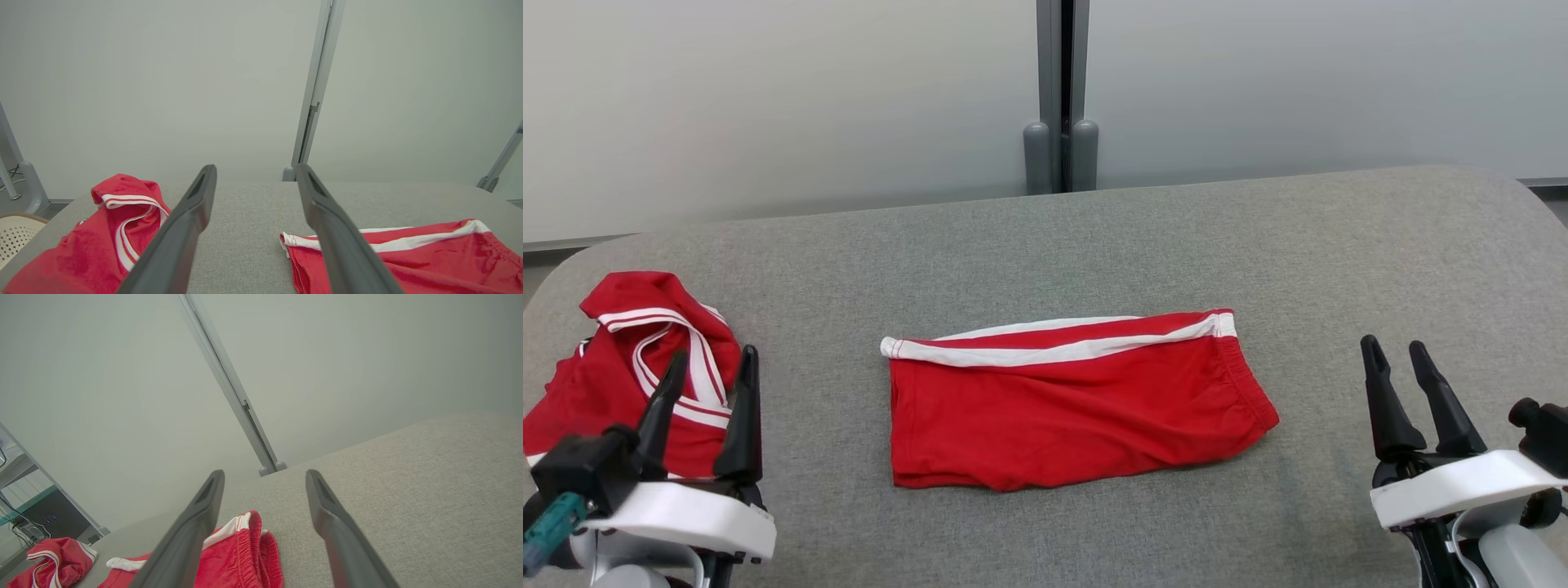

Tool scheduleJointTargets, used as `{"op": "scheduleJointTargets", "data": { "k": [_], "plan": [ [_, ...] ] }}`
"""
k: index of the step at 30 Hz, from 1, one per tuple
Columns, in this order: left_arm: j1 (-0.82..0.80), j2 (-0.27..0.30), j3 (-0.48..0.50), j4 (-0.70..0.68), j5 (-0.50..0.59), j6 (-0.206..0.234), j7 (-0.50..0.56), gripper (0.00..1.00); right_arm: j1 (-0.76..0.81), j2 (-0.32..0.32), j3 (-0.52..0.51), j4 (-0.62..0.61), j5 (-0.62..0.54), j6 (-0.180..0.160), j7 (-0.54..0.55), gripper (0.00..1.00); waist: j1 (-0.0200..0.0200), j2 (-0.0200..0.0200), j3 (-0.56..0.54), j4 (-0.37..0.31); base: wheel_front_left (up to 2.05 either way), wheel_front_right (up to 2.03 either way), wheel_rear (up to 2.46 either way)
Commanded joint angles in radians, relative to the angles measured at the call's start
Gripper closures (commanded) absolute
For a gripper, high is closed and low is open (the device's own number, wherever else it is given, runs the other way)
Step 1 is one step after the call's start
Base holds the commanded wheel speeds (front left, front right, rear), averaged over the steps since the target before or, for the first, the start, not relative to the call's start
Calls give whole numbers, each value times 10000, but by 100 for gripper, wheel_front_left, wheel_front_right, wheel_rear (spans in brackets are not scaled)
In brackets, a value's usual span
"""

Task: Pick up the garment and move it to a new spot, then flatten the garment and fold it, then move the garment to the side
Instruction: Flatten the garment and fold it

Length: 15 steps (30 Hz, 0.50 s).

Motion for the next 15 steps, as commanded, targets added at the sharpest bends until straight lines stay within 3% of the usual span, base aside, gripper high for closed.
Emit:
{"op": "scheduleJointTargets", "data": {
  "k": [1,9,15],
  "plan": [
    [357,-265,319,11,530,27,0,0,171,192,-168,13,-480,0,95,0,0,-1,23,-5,0,0,0],
    [1221,-1615,1237,46,1740,-554,-1,0,-80,1138,-816,552,-1962,0,790,0,0,-1,-14,234,0,0,0],
    [1132,-2042,1354,169,2075,-960,1,0,-829,1335,-760,1315,-2658,0,2258,0,0,-1,38,446,0,0,0]
  ]
}}
